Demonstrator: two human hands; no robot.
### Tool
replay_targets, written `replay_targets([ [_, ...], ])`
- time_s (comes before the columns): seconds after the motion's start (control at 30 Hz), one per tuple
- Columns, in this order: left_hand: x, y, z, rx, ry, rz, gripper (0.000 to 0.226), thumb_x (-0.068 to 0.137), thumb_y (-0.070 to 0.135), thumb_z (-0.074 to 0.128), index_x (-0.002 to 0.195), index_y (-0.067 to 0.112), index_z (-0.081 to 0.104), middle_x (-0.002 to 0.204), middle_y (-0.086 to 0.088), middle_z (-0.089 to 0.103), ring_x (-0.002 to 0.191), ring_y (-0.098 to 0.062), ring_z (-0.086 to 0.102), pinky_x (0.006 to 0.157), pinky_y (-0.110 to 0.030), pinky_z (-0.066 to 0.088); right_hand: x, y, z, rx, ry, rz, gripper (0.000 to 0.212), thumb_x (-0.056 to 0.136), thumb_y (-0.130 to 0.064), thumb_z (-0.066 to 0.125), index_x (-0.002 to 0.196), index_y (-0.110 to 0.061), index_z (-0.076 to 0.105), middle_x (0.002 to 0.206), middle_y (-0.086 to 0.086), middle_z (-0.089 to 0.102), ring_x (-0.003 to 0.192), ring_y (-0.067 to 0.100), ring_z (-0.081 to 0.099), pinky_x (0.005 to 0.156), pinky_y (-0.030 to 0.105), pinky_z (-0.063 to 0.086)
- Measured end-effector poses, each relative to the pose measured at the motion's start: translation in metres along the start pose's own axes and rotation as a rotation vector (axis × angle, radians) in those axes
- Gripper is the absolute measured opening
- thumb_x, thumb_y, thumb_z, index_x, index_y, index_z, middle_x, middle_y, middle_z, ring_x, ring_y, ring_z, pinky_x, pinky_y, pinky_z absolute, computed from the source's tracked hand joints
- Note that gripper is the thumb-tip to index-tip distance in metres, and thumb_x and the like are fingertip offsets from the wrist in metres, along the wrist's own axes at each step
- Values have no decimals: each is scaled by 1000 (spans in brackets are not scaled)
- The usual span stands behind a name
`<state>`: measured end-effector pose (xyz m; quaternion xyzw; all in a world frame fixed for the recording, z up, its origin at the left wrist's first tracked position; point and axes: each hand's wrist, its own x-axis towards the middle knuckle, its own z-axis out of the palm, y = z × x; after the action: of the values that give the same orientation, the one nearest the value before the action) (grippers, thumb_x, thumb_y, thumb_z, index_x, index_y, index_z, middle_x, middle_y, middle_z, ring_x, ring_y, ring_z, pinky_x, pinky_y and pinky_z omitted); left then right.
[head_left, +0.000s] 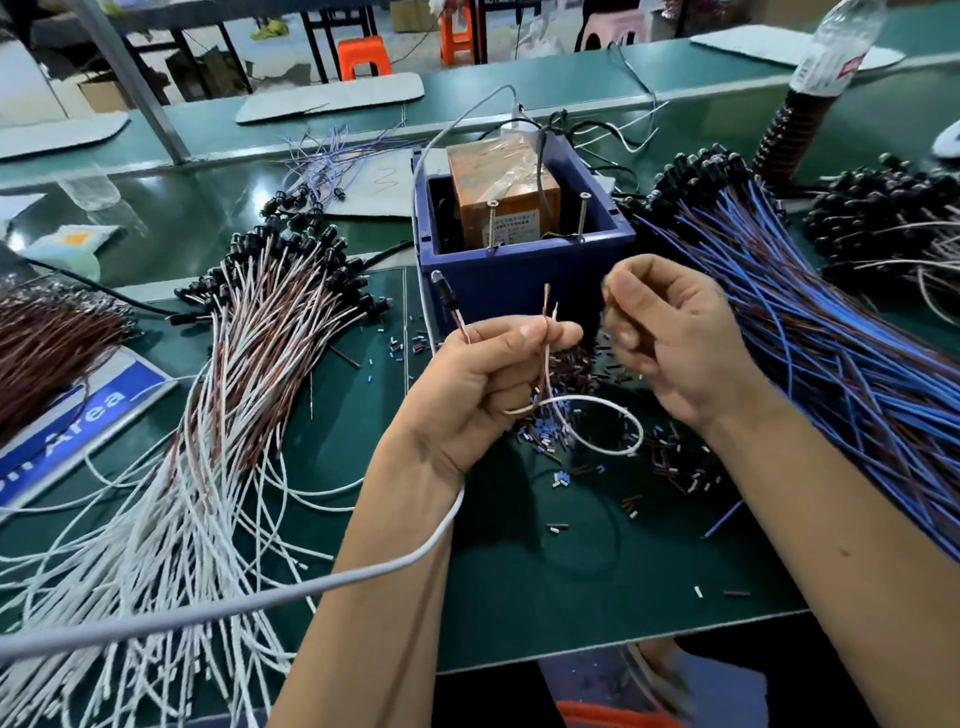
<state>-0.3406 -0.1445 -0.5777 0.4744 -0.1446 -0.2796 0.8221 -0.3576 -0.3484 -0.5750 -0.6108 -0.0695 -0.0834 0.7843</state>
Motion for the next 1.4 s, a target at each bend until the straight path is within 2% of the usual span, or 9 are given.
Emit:
replay_targets([
  [0.2,6,-3,10,-5,174,139,20,84,19,70,94,6,81,93,-18,75,71,-22,69,69,-25,59,-4,9,11,-77,-190,84,29,98,-36,63,100,-8,70,81,12,72,48,13,55,33,19,36],
  [0.27,6,-3,12,20,202,156,21,85,21,70,95,7,82,93,-23,57,72,-29,45,80,-33,53,-5,7,12,-97,-232,94,25,97,-30,66,103,-6,67,82,13,74,48,13,55,33,18,35],
  [0.4,5,-2,18,70,180,203,21,94,16,64,98,5,81,67,-4,25,49,-6,25,47,-14,31,-6,11,14,-192,-184,55,36,89,-24,73,111,4,68,68,12,62,43,13,44,37,19,31],
  [0.53,2,0,19,83,150,222,23,90,21,67,100,5,80,51,5,31,43,-2,21,41,-12,26,-6,12,17,-202,-214,21,21,93,-17,71,100,3,72,61,-7,63,46,2,50,44,15,39],
  [0.7,-1,6,20,93,216,360,19,94,11,64,84,13,80,123,-22,70,43,-1,22,40,-14,21,-8,6,23,-197,-214,-45,14,102,-8,64,88,-10,66,66,-8,65,54,1,55,51,12,43],
  [0.8,1,9,16,112,329,499,21,97,9,62,84,12,78,111,-12,77,42,-2,25,39,-14,24,-7,0,23,-132,-153,-55,15,105,-15,61,91,-11,62,81,7,73,62,28,57,60,38,49],
  [0.9,5,7,15,198,464,589,13,97,12,66,93,5,75,74,-3,75,41,-3,30,40,-15,26,-5,-1,23,-233,-6,-220,11,105,-15,60,95,-10,63,76,7,72,56,22,57,54,33,48],
  [1.07,10,-1,19,415,695,724,6,95,6,72,98,1,70,75,-9,76,65,-12,72,67,-20,53,-1,3,23,-455,316,-436,21,102,-10,60,120,-14,70,71,-3,70,65,10,66,66,18,51],
  [1.4,13,2,14,587,977,851,13,97,7,69,85,13,70,73,-2,73,71,-11,71,74,-22,53,-1,8,23,-573,351,-441,31,101,-10,59,128,-9,74,73,-3,70,59,16,62,56,32,54],
])
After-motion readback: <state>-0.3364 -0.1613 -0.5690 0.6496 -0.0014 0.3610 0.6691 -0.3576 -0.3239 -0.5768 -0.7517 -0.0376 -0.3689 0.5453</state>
